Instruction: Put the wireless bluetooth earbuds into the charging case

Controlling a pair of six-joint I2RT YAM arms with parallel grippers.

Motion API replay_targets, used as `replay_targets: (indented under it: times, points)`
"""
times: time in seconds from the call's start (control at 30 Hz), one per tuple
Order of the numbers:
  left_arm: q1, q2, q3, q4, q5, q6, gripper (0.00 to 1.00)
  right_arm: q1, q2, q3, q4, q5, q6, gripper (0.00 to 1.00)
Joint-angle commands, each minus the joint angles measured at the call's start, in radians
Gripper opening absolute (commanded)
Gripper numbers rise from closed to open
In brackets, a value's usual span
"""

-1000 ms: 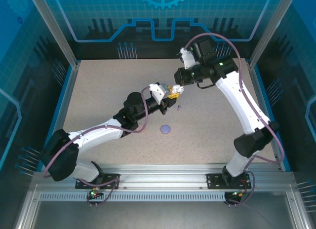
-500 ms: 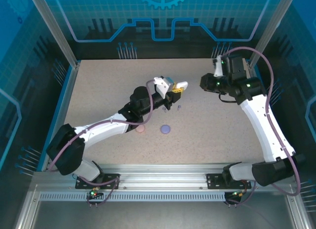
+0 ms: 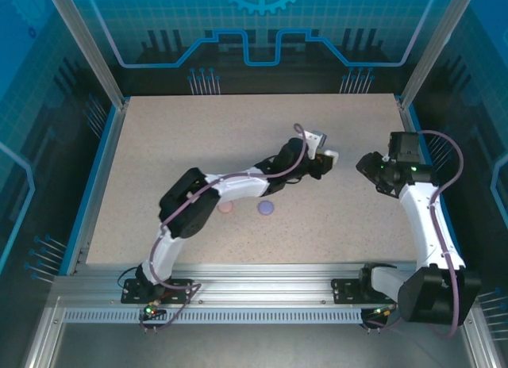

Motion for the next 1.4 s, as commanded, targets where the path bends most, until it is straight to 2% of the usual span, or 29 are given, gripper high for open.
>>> replay_targets:
  times: [0.0,0.1,0.17,0.37,0.5,0.53,0.6,0.87,1.07,1.17,1.37]
  points:
    - [-0.012,0.123,0.224,-0.196,-0.001,-0.161,0.0,-0.027,-0.041,-0.027,0.046,-0.054,0.021,0.5]
    - [-0.013,0.252,0.413,-0.339,0.008,-0.212,0.0,-0.033,-0.042,-0.041,0.058,-0.075,0.021,0.54]
    - [-0.013,0.326,0.541,-0.435,0.012,-0.231,0.06,-0.033,-0.033,-0.04,0.061,-0.089,0.019,0.55]
    - [-0.013,0.572,0.999,-0.76,0.054,-0.245,0.13,-0.033,-0.015,-0.037,0.083,-0.108,0.015,0.55]
    - [-0.013,0.745,1.317,-0.96,0.05,-0.261,0.27,-0.033,0.0,-0.031,0.088,-0.118,0.017,0.56]
    - [-0.012,0.79,1.404,-1.005,0.046,-0.267,0.35,-0.033,0.002,-0.03,0.091,-0.122,0.018,0.56]
    - [-0.01,0.86,1.538,-1.076,0.045,-0.287,0.41,-0.033,-0.001,-0.03,0.094,-0.128,0.021,0.57]
    - [-0.009,0.856,1.559,-1.144,0.03,-0.269,0.49,-0.033,-0.017,-0.022,0.093,-0.136,0.029,0.6]
    - [-0.007,0.792,1.56,-1.2,-0.064,-0.16,0.6,-0.029,-0.042,-0.015,0.077,-0.13,0.028,0.64]
    - [-0.008,0.74,1.56,-1.235,-0.127,-0.084,0.67,-0.029,-0.055,-0.01,0.063,-0.124,0.029,0.69]
    - [-0.009,0.608,1.561,-1.322,-0.255,0.087,0.89,-0.025,-0.1,0.002,0.047,-0.109,0.042,0.8]
